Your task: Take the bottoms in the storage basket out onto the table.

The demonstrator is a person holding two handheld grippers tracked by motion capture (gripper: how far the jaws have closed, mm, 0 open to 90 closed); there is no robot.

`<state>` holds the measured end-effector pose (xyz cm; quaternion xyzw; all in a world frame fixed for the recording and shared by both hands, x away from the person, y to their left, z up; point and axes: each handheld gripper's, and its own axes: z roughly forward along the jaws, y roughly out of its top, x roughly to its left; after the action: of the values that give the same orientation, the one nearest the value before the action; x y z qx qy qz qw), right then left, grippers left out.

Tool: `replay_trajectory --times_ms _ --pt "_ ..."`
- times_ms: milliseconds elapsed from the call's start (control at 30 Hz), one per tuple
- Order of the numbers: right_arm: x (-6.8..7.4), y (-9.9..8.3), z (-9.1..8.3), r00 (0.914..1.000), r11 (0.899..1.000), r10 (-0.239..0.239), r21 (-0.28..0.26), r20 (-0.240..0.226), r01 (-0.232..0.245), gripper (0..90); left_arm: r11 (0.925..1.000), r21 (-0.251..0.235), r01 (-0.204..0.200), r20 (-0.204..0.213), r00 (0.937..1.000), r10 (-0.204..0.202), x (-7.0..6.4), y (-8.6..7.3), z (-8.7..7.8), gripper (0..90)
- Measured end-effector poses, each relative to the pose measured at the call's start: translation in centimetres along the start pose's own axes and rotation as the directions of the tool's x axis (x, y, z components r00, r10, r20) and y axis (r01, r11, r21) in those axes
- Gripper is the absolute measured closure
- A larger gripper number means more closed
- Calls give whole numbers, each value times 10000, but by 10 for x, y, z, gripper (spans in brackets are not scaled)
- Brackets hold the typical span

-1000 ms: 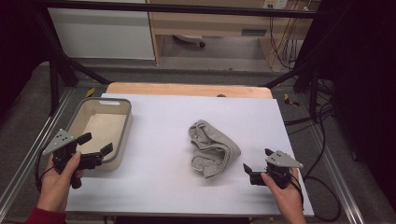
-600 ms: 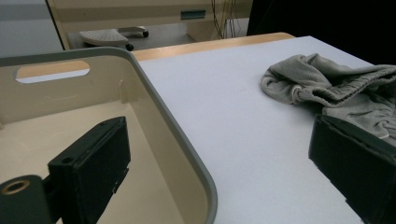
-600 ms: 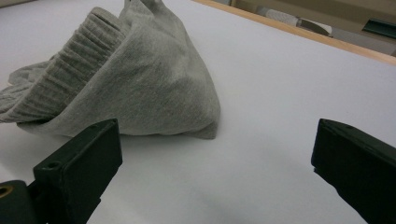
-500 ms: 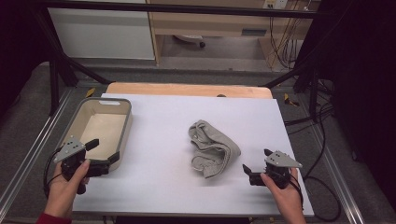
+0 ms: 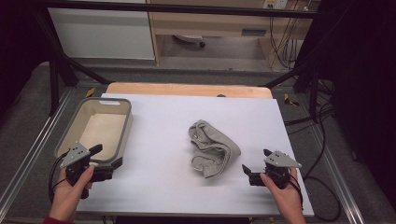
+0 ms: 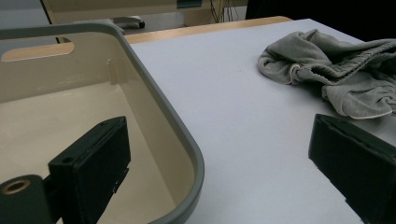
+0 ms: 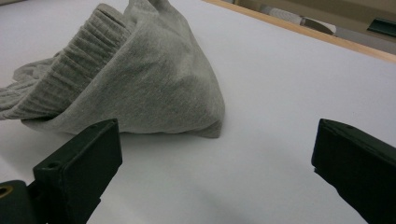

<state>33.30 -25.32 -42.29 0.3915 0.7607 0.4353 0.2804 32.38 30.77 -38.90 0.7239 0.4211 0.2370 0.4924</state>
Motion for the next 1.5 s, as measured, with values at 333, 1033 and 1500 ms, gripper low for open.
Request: replay_trajectory --times_ms 333,1033,1500 --pt "0 0 0 10000 10000 -34 26 -22 34 21 10000 59 15 -76 10000 -14 -1 -9 1 54" --pt "2 0 2 9999 9999 -99 89 -126 100 21 9999 -45 111 -145 9998 -112 0 -21 1 56" --pt "3 -1 4 9998 9997 -176 170 -83 177 20 9987 -20 -503 -364 9981 502 -6 -25 6 53"
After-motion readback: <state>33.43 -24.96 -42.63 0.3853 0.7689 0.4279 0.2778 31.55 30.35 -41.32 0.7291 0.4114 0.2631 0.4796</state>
